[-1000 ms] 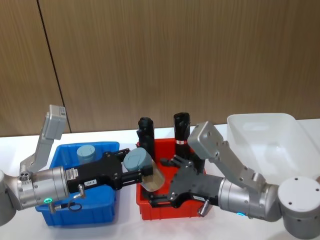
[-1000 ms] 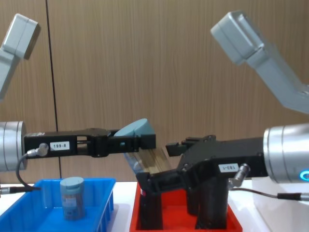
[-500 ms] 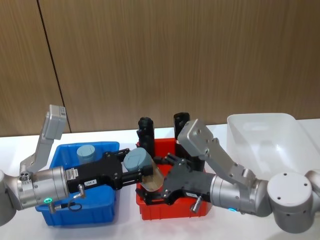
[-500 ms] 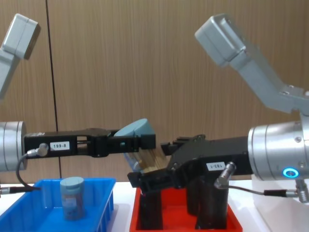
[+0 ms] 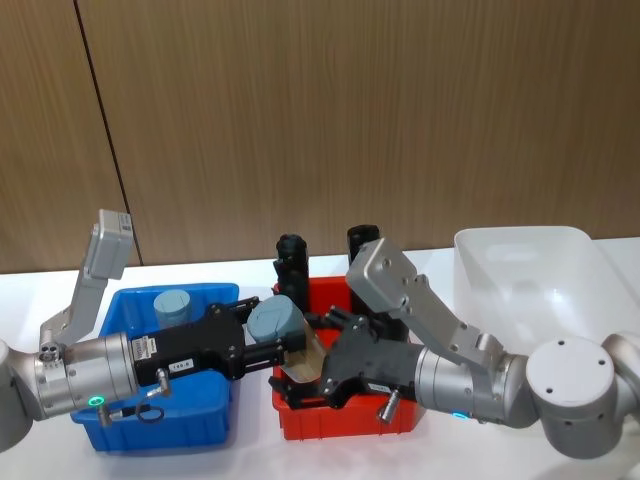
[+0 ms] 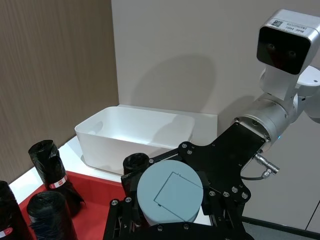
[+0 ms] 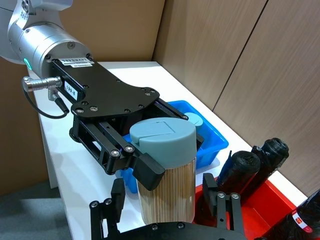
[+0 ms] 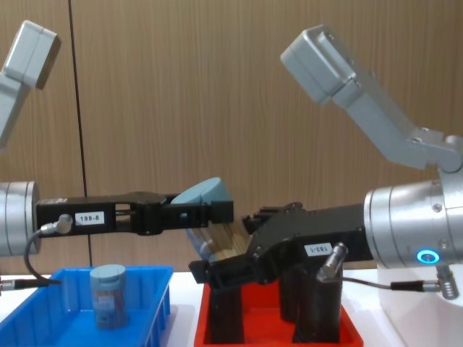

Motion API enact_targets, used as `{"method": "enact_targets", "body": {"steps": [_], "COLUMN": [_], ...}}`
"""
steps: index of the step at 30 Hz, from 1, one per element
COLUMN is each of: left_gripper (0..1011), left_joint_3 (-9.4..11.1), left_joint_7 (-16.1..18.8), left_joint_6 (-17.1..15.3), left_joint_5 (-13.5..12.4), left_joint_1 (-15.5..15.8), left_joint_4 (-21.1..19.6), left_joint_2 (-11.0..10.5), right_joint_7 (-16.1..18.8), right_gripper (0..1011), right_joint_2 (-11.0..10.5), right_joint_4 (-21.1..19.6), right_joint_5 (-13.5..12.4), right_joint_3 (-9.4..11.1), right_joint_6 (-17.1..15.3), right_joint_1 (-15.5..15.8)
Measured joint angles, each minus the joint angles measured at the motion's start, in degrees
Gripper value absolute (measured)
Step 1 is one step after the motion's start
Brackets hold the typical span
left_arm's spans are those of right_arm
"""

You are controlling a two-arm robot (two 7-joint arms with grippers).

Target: Pick the cotton swabs from the blue box and place them into the white box.

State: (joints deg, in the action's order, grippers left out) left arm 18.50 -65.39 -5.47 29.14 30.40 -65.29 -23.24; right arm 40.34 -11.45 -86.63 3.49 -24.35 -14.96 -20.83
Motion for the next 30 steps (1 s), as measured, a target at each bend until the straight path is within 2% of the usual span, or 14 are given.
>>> {"method": "enact_targets", "body": {"steps": [2, 3, 8, 10, 12, 14, 25, 28, 30], "left_gripper": [659, 659, 659, 659, 659, 659, 659, 705, 781], "left_joint_3": [0.0, 0.0, 0.0, 0.0, 0.0, 0.0, 0.0, 0.0, 0.0], "left_joint_7": [0.0, 0.0, 0.0, 0.0, 0.0, 0.0, 0.0, 0.0, 0.0], "left_joint_6": [0.0, 0.0, 0.0, 0.0, 0.0, 0.0, 0.0, 0.0, 0.0], "left_joint_5": [0.0, 0.0, 0.0, 0.0, 0.0, 0.0, 0.0, 0.0, 0.0], "left_joint_1": [0.0, 0.0, 0.0, 0.0, 0.0, 0.0, 0.0, 0.0, 0.0], "left_joint_4": [0.0, 0.0, 0.0, 0.0, 0.0, 0.0, 0.0, 0.0, 0.0], "left_joint_2": [0.0, 0.0, 0.0, 0.0, 0.0, 0.0, 0.0, 0.0, 0.0], "right_joint_7": [0.1, 0.2, 0.2, 0.2, 0.2, 0.2, 0.1, 0.1, 0.1], "right_gripper": [981, 928, 835, 777, 677, 642, 624, 624, 624], "right_joint_2": [0.0, 0.0, 0.0, 0.0, 0.0, 0.0, -0.2, -0.1, -0.2], "right_joint_4": [0.1, 0.2, 0.3, 0.4, 0.4, 0.4, 0.3, 0.2, 0.1], "right_joint_5": [0.1, 0.3, 0.4, 0.4, 0.5, 0.5, 0.8, 0.8, 0.8], "right_joint_3": [-0.1, -0.1, -0.2, -0.3, -0.3, -0.4, -0.7, -1.1, -1.1], "right_joint_6": [0.0, 0.0, -0.1, -0.1, -0.1, -0.1, -0.1, 0.0, 0.0], "right_joint_1": [-0.1, -0.2, -0.4, -0.5, -0.6, -0.6, -0.7, -0.7, -0.6]}}
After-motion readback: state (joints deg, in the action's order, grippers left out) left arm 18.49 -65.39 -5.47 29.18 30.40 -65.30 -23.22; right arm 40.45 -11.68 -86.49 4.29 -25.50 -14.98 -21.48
